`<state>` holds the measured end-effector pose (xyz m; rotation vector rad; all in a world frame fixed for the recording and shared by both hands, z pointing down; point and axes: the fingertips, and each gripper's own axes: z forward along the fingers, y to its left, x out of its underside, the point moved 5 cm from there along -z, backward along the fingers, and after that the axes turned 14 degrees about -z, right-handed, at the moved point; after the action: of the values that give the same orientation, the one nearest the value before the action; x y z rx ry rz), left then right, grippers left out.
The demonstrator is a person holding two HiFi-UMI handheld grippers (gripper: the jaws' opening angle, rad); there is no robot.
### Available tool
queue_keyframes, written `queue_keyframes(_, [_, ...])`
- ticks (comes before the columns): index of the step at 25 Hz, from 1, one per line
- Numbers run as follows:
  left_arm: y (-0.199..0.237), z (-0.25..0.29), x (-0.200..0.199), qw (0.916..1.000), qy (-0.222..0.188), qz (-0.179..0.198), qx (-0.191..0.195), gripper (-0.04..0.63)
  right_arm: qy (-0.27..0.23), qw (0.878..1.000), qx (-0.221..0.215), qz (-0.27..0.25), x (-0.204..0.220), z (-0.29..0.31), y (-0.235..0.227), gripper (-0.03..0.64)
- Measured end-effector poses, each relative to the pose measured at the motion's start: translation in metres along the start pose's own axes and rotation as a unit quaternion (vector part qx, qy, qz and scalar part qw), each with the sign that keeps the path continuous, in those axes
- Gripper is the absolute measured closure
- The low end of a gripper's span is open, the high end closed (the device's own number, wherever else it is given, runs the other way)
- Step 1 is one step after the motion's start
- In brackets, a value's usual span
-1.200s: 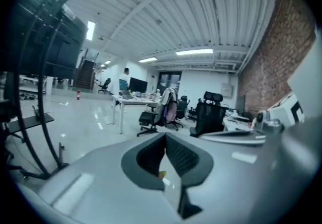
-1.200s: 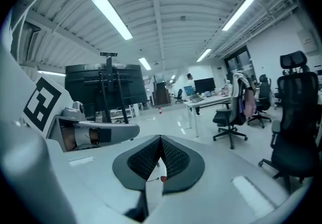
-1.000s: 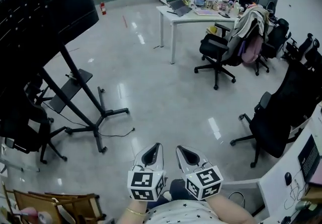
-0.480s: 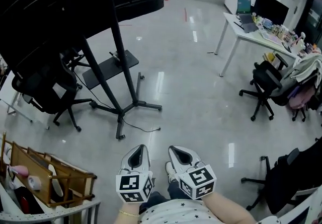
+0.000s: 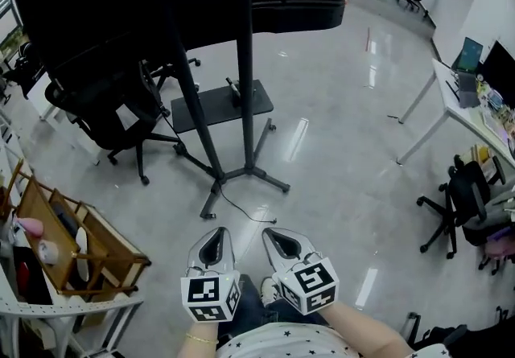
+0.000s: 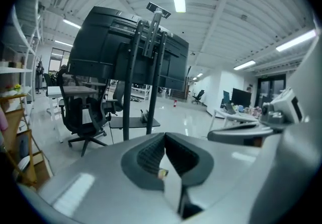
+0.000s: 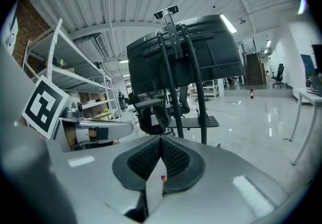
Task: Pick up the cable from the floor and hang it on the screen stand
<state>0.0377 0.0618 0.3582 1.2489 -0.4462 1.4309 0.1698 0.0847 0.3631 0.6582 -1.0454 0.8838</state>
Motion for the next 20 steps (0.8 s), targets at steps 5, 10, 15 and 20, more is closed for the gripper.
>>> queue_keyframes(5, [0.041,0.030,-0.003,0.9984,0.009,-0.024,-0.051,0.588,0.016,0.999,-0.039,-0.007,0.002,0.066,-0.009,0.618])
queue_keyframes(10, [0.104,0.080,0.005,0.9951,0.019,-0.047,-0.085,0.588,0.029,0.997,-0.067,-0.038,0.005,0.158,-0.007,0.618])
queue_keyframes(15, [0.182,0.153,0.006,0.9930,0.021,-0.060,-0.100,0.588,0.043,0.995,-0.073,-0.045,0.020,0.269,-0.011,0.618])
queue_keyframes(20, [0.250,0.228,0.027,0.9936,0.019,-0.054,-0.097,0.588,0.063,0.992,-0.083,-0.075,0.069,0.383,-0.017,0.618])
